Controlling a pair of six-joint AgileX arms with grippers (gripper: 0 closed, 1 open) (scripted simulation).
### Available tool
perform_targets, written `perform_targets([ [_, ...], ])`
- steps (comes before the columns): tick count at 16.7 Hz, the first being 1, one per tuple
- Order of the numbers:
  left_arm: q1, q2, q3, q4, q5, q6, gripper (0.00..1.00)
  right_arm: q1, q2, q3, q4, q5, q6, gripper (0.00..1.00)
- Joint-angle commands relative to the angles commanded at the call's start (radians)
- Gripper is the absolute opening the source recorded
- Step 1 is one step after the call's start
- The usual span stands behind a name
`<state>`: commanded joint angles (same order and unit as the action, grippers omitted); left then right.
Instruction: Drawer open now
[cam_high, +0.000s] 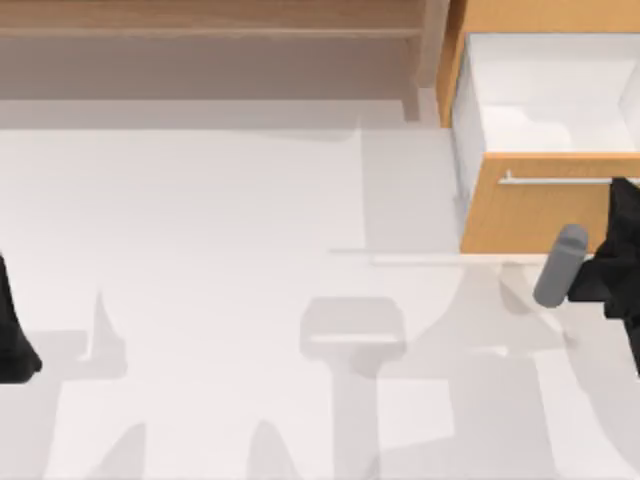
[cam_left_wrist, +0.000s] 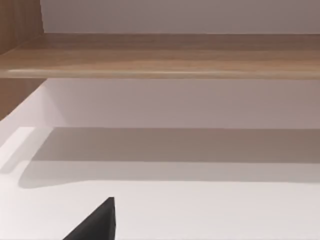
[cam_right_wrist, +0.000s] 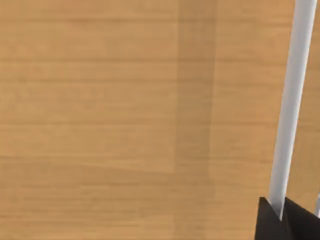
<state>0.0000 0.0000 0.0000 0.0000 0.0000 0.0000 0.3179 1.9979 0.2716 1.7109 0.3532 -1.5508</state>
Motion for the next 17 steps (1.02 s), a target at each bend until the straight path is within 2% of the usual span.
perform_targets([
  [11,0.000,0.000,0.000,0.000,0.000,0.000,1.00,0.000,0.000,0.000,0.000,0.000,0.000,0.98],
  [17,0.000,0.000,0.000,0.000,0.000,0.000,1.00,0.000,0.000,0.000,0.000,0.000,0.000,1.00],
])
